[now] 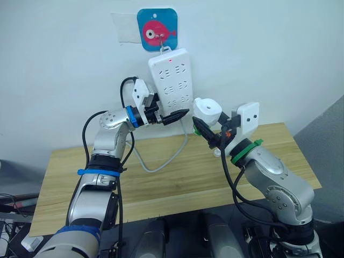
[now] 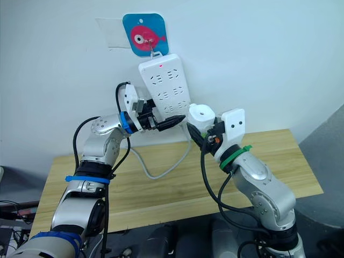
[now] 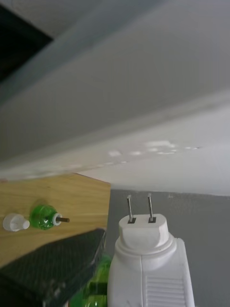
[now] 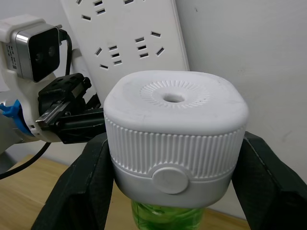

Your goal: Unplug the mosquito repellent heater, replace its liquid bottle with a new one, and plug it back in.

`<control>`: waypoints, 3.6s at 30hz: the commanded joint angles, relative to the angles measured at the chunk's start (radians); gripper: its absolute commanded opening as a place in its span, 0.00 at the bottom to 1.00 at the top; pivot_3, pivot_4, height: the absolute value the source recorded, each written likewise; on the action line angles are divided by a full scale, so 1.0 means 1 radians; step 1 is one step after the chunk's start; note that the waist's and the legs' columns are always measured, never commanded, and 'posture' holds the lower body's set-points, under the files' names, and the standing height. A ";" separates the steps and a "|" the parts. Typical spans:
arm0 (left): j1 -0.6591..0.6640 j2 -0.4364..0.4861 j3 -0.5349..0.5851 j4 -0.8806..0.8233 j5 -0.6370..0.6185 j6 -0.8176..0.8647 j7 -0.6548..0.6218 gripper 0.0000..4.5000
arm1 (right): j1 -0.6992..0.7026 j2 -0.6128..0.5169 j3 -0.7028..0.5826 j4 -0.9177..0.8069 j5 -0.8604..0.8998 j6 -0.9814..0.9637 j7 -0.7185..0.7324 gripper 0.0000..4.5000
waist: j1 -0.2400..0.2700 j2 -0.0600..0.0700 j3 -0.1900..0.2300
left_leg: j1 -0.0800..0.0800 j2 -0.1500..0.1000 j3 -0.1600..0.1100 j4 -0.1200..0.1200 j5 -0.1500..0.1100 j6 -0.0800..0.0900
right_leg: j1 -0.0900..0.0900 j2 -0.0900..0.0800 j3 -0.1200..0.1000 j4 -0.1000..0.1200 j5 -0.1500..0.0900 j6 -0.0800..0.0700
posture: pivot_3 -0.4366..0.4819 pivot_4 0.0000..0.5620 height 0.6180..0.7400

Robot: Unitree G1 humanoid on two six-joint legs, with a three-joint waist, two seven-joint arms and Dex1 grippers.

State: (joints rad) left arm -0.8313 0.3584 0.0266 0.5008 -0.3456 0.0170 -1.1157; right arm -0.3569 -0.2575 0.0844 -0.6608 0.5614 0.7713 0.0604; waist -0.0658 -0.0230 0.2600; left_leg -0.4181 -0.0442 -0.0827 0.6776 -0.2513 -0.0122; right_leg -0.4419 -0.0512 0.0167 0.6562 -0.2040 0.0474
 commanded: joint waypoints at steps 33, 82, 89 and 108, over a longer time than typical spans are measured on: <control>0.009 0.105 0.066 -0.103 -0.072 0.183 -0.029 0.73 | -0.061 0.046 0.039 -0.065 -0.067 0.078 0.013 0.67 | -0.007 0.000 0.000 | 0.000 0.001 0.000 0.000 -0.001 0.001 | -0.001 0.000 0.001 -0.001 0.000 0.000 | 0.33 0.40 1.00; 0.011 0.102 0.061 -0.130 -0.071 0.193 -0.006 0.30 | -0.136 0.109 0.110 0.075 -0.212 0.019 0.098 0.67 | -0.009 0.000 0.000 | 0.000 0.001 0.000 -0.001 -0.001 0.001 | -0.001 0.000 0.001 -0.001 0.000 0.000 | 0.36 0.41 1.00; 0.015 0.101 0.059 -0.137 -0.073 0.194 -0.006 0.30 | -0.144 0.125 0.090 0.085 -0.231 0.010 0.089 0.67 | -0.009 0.000 0.000 | 0.000 0.001 0.000 -0.001 -0.001 0.001 | -0.001 0.000 0.001 -0.001 0.000 0.000 | 0.36 0.41 1.00; 0.013 0.097 0.057 -0.141 -0.078 0.201 -0.014 0.30 | -0.142 0.173 0.118 0.113 -0.299 -0.037 0.076 0.67 | -0.009 0.000 0.000 | 0.000 0.001 0.001 -0.001 -0.001 0.000 | -0.002 0.000 0.002 -0.001 0.000 0.000 | 0.36 0.39 1.00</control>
State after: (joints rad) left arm -0.8100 0.4574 0.0960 0.4007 -0.4080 0.2228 -1.0997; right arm -0.4699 -0.1047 0.2077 -0.5343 0.2795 0.7890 0.1481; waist -0.0748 -0.0229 0.2600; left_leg -0.4182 -0.0435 -0.0821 0.6765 -0.2520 -0.0117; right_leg -0.4439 -0.0513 0.0184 0.6555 -0.2040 0.0475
